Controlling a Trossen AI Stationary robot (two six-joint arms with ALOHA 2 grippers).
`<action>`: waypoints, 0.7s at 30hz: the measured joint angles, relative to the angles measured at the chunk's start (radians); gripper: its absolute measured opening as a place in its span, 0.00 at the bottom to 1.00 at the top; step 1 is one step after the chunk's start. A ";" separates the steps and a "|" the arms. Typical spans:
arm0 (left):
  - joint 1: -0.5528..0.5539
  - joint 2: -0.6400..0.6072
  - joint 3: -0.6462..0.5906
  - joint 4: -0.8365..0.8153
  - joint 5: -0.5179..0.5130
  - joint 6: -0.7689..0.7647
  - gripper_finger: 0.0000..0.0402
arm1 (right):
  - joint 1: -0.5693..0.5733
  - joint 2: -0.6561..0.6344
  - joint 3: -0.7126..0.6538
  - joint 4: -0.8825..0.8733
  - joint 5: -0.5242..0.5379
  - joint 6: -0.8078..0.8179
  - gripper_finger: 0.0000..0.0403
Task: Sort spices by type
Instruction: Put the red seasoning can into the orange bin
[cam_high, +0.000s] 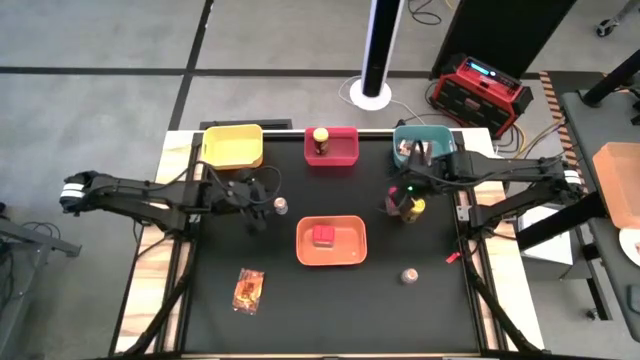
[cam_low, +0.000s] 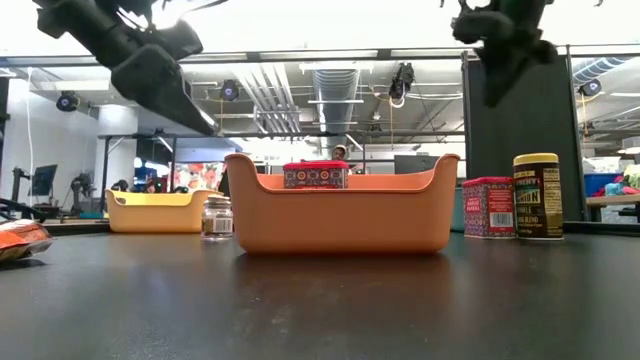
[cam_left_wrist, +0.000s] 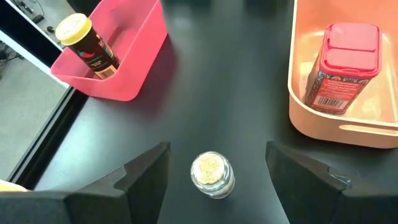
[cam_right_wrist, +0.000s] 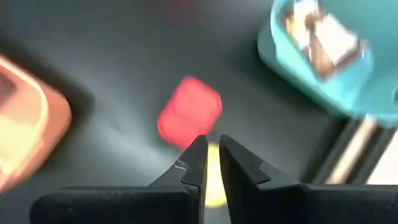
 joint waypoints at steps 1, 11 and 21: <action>0.000 -0.001 0.000 0.000 -0.001 0.000 0.62 | 0.000 0.000 0.000 -0.031 -0.030 0.023 0.08; 0.000 0.008 0.000 0.000 -0.061 0.000 0.62 | 0.000 -0.001 0.007 -0.125 -0.274 0.131 0.08; 0.000 0.009 0.000 0.003 -0.061 0.023 0.62 | -0.008 0.036 0.009 -0.093 -0.205 0.072 0.24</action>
